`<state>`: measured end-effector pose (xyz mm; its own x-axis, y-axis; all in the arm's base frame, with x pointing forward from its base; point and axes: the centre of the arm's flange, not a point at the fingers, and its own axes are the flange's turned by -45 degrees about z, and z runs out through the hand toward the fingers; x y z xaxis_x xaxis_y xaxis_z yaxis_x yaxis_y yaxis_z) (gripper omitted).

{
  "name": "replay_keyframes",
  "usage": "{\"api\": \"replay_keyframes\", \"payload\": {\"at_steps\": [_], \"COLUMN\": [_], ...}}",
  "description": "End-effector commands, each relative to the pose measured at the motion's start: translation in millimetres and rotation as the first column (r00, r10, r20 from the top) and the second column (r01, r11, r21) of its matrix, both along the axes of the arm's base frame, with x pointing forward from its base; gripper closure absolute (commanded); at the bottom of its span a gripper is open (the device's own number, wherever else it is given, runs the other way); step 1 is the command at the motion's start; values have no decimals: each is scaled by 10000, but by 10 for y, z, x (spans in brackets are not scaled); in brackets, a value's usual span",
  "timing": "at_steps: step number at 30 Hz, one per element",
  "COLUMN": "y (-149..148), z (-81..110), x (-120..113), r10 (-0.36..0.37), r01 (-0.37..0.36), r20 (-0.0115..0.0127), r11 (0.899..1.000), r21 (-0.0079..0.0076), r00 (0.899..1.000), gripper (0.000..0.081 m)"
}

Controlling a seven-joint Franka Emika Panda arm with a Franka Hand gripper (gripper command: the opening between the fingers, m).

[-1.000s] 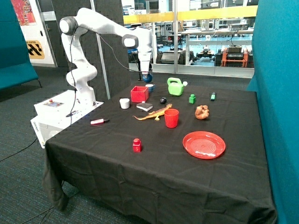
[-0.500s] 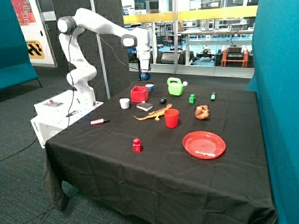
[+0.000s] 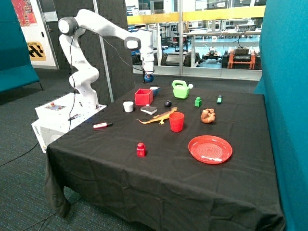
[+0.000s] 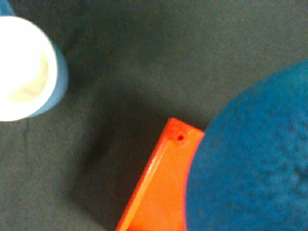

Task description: Put the ball in the red pot

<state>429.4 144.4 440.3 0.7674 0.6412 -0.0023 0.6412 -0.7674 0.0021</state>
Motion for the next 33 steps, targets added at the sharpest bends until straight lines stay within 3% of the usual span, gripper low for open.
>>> {"api": "replay_keyframes", "payload": {"at_steps": [1,17,27,33], "y": [59,-234,-333,-334], "z": [-132,-389,-598,-660], "x": [-144,-248,-168,-145], "r10": [283,-162,-731,-721], "r01": [-283,162,731,721], "r20": [4,4,4,4], "r11": [9996,9999,9973,9974], "r21": [31,31,31,31], "r00": [9996,9999,9973,9974], "gripper": [808,808,808,808]}}
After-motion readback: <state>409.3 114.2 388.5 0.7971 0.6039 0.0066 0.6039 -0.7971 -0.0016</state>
